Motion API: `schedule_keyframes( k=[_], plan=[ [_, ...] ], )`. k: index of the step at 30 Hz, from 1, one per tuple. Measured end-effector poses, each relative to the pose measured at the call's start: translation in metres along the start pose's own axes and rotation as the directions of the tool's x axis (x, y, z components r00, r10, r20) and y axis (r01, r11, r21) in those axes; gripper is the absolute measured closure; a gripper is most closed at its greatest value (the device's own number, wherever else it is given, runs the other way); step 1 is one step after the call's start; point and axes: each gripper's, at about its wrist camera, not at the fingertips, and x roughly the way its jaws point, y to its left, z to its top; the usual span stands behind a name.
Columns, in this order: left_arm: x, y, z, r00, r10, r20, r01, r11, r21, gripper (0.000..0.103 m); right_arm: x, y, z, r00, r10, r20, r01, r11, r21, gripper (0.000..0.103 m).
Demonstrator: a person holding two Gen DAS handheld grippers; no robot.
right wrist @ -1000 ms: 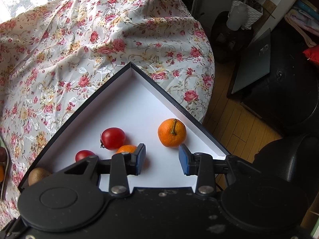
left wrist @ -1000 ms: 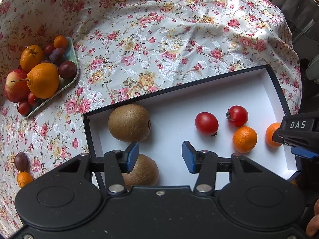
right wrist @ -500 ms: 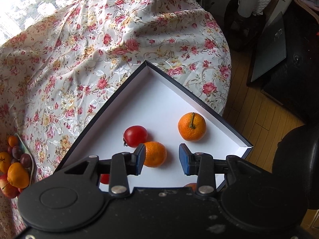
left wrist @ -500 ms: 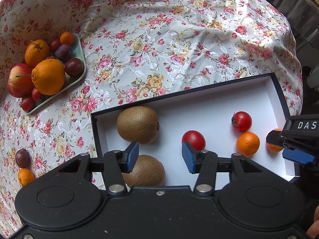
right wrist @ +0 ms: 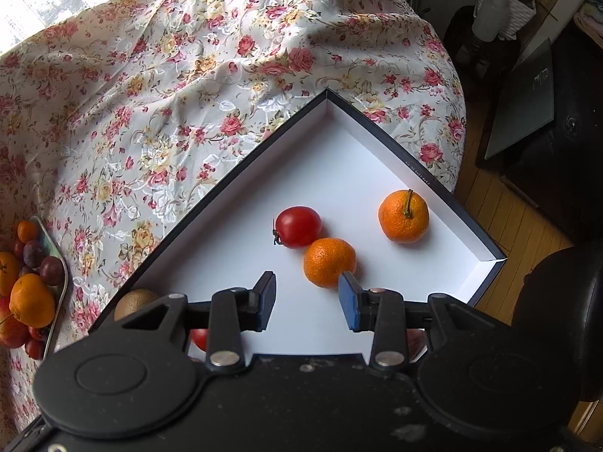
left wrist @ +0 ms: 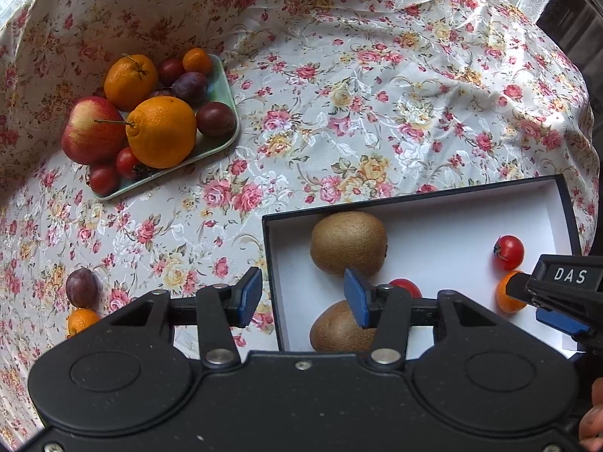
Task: Organize fruits
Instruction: 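Move the left gripper to a dark red plum while the right moves to a mandarin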
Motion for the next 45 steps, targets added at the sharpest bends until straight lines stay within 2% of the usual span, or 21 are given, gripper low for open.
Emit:
schedule_keyframes(
  k=[5,24,37,41,45],
  plan=[
    [0.001,0.035,0.002,0.999,0.036,-0.002,-0.036,0.998,-0.050,0.047,0.000,0.031,-0.016,1.000,-0.016,0.001,0.016,0.996,-0.084,0.064],
    [0.001,0.148,-0.007,0.997,0.070,-0.036,-0.076,0.979,-0.192,0.047,0.004,0.136,-0.076,0.998,0.010,-0.055,-0.025,0.960,-0.278,0.064],
    [0.002,0.222,-0.017,0.993,0.105,-0.057,-0.118,0.943,-0.312,0.047,0.010,0.198,-0.125,0.995,0.013,-0.102,-0.052,0.917,-0.395,0.064],
    [-0.001,0.245,-0.022,0.987,0.153,-0.052,-0.161,0.926,-0.340,0.047,0.011,0.211,-0.138,0.992,0.027,-0.120,-0.074,0.910,-0.407,0.064],
    [-0.004,0.270,-0.028,0.979,0.198,-0.049,-0.202,0.905,-0.374,0.047,0.007,0.224,-0.154,0.989,0.078,-0.129,-0.123,0.908,-0.400,0.065]
  ],
)
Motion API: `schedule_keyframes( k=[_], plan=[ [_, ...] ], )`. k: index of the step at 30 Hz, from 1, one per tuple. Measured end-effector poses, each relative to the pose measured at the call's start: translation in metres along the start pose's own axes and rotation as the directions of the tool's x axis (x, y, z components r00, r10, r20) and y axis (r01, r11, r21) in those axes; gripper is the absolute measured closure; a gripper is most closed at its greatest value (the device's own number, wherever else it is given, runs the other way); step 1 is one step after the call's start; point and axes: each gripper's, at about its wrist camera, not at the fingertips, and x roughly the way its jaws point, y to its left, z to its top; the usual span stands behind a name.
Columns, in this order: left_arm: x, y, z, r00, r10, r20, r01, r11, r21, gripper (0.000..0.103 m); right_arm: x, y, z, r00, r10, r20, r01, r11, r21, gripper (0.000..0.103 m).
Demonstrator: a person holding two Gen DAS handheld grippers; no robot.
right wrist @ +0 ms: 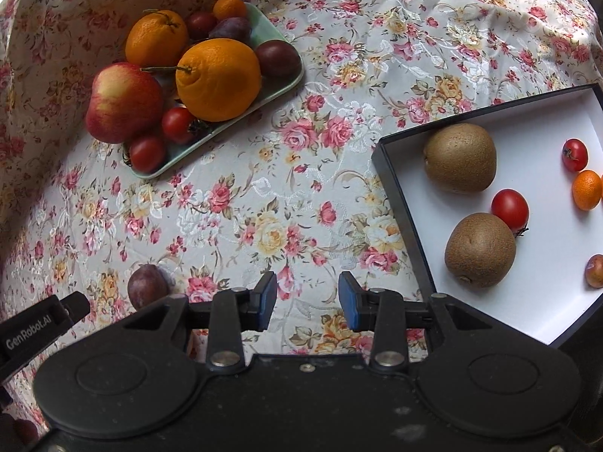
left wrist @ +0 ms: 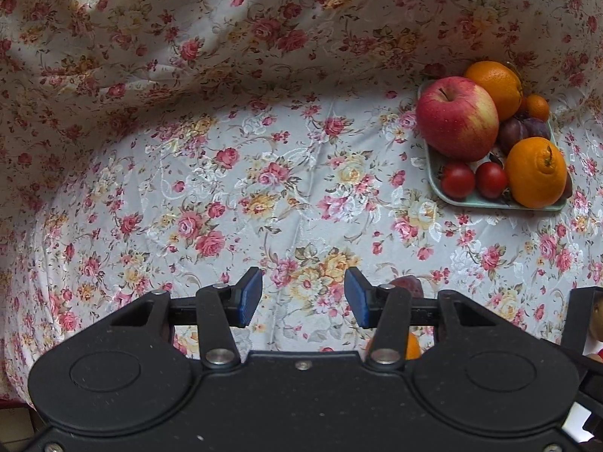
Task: Organize fruits
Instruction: 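Move the left gripper to a dark red plum while the right moves to a mandarin, then grasp the dark red plum with the left gripper while the right grasps the mandarin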
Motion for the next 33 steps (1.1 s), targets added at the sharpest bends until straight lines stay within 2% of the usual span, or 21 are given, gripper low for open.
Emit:
schedule_keyframes(
  k=[3,10,14,19,22,33],
  plan=[
    [0.003,0.022,0.002,1.000,0.026,0.006,-0.026,0.999,-0.035,0.047,-0.002,0.015,-0.009,0.999,0.044,0.016,-0.044,0.999,0.000,0.065],
    [0.010,0.056,0.000,0.999,0.033,-0.012,-0.033,0.996,-0.084,0.047,0.010,0.055,-0.029,0.993,0.113,-0.035,-0.115,0.992,-0.055,0.066],
    [0.012,0.070,-0.001,0.999,0.028,-0.016,-0.030,0.995,-0.096,0.047,0.020,0.074,-0.038,0.993,0.098,-0.058,-0.104,0.989,-0.104,0.065],
    [0.013,0.084,-0.003,1.000,0.022,-0.016,-0.023,0.994,-0.111,0.047,0.019,0.089,-0.044,0.997,0.082,0.010,-0.080,0.987,-0.138,0.066],
    [0.014,0.091,-0.004,1.000,0.012,-0.021,-0.014,0.992,-0.126,0.047,0.021,0.093,-0.044,0.996,0.090,0.022,-0.086,0.986,-0.139,0.066],
    [0.017,0.097,-0.005,1.000,0.006,-0.028,-0.010,0.990,-0.138,0.047,0.038,0.108,-0.051,0.984,0.156,-0.083,-0.166,0.978,-0.126,0.066]
  ],
)
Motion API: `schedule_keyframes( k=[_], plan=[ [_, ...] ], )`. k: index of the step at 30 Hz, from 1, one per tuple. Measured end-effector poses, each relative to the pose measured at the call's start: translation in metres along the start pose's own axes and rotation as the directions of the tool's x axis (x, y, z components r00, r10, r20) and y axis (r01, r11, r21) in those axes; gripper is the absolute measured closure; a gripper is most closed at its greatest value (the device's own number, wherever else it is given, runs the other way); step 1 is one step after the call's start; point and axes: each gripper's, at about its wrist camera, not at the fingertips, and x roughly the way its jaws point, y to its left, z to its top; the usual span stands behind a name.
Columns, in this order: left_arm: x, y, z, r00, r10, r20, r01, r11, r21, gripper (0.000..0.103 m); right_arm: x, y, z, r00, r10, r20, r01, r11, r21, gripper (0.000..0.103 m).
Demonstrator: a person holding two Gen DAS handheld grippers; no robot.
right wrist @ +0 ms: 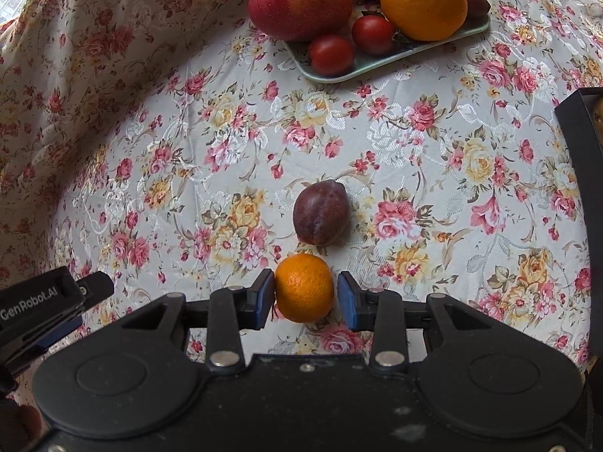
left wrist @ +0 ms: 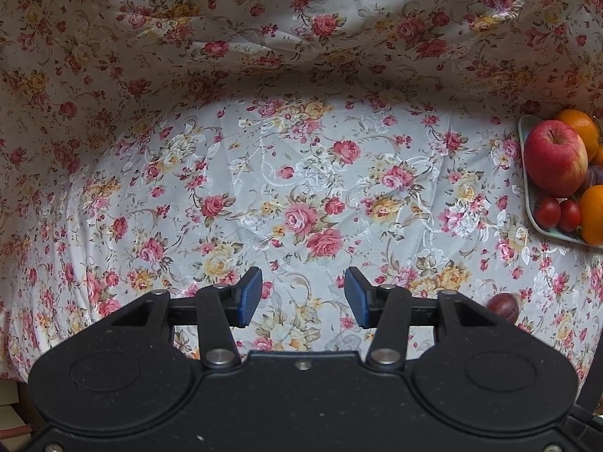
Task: Organize fruits
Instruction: 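Grasp the dark red plum with the left gripper while the right grasps the mandarin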
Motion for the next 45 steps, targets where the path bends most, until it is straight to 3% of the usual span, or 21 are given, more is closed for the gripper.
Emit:
schedule_keyframes(
  k=[7,14,20,28,37,45],
  plan=[
    [0.002,0.001,0.000,1.000,-0.001,-0.007,0.001,1.000,-0.001,0.047,0.015,0.008,-0.006,0.999,-0.025,-0.043,0.024,0.999,-0.023,0.066],
    [0.003,-0.002,0.000,1.000,-0.016,-0.019,0.016,1.000,0.010,0.047,0.010,0.014,-0.013,0.996,-0.089,0.021,0.090,0.992,-0.089,0.067],
    [0.003,-0.017,-0.003,0.998,-0.057,-0.041,0.058,0.998,0.037,0.047,-0.010,-0.013,0.003,0.998,-0.057,0.040,0.057,0.998,0.008,0.067],
    [0.002,-0.063,-0.014,0.992,-0.106,-0.063,0.113,0.985,0.126,0.047,-0.027,-0.064,0.024,0.993,-0.099,0.058,0.090,0.985,0.147,0.067],
    [0.005,-0.115,-0.025,0.984,-0.163,-0.068,0.174,0.959,0.222,0.047,-0.041,-0.097,0.031,0.995,-0.082,0.057,0.071,0.981,0.183,0.067],
    [0.019,-0.140,-0.030,0.987,-0.139,-0.080,0.154,0.959,0.237,0.047,-0.051,-0.119,0.033,0.996,-0.068,0.054,0.056,0.979,0.194,0.067]
  ],
)
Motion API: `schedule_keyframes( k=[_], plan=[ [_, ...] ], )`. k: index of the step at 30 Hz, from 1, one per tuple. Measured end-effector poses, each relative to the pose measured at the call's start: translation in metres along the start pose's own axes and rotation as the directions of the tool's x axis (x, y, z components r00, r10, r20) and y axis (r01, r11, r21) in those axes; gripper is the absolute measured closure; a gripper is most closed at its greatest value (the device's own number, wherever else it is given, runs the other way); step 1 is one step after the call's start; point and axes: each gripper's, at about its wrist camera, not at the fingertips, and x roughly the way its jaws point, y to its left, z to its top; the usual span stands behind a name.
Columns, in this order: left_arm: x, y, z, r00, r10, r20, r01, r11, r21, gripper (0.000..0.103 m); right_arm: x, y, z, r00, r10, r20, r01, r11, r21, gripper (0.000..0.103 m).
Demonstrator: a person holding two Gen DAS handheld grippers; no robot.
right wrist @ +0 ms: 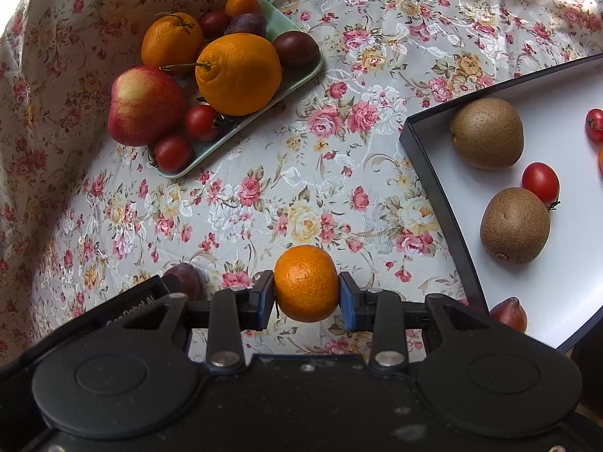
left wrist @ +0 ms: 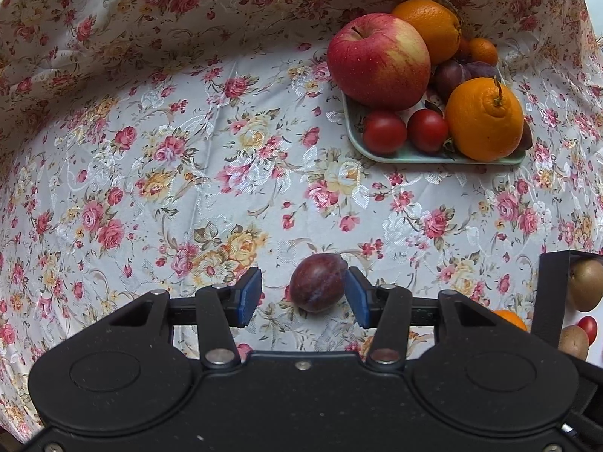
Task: Organize fruits
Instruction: 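Grasp the dark red plum with the left gripper while the right grasps the mandarin, then carry the plum and mandarin over the white box with both grippers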
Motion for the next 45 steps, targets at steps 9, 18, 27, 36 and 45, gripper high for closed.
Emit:
schedule_keyframes(
  k=[9,18,27,36,45],
  plan=[
    [0.014,-0.013,0.003,0.998,0.054,-0.018,-0.054,0.998,0.021,0.047,-0.003,-0.009,0.001,1.000,0.001,-0.018,-0.001,1.000,0.001,0.067],
    [0.017,-0.007,0.005,0.999,0.050,-0.009,-0.050,0.998,-0.042,0.058,-0.008,-0.020,0.004,1.000,0.009,-0.013,-0.008,1.000,0.013,0.067],
    [-0.014,-0.027,0.011,0.996,0.067,0.053,-0.064,0.996,-0.065,0.059,-0.024,-0.038,0.011,0.999,0.020,0.042,-0.022,0.999,0.045,0.067],
    [-0.051,-0.100,0.003,0.993,-0.019,0.115,0.011,0.997,0.072,0.058,-0.045,-0.094,0.036,0.990,-0.061,0.125,0.042,0.987,0.155,0.067],
    [-0.065,-0.177,-0.027,0.987,-0.113,0.114,0.085,0.970,0.226,0.058,-0.054,-0.172,0.056,0.978,-0.171,0.119,0.133,0.952,0.274,0.067]
  ],
)
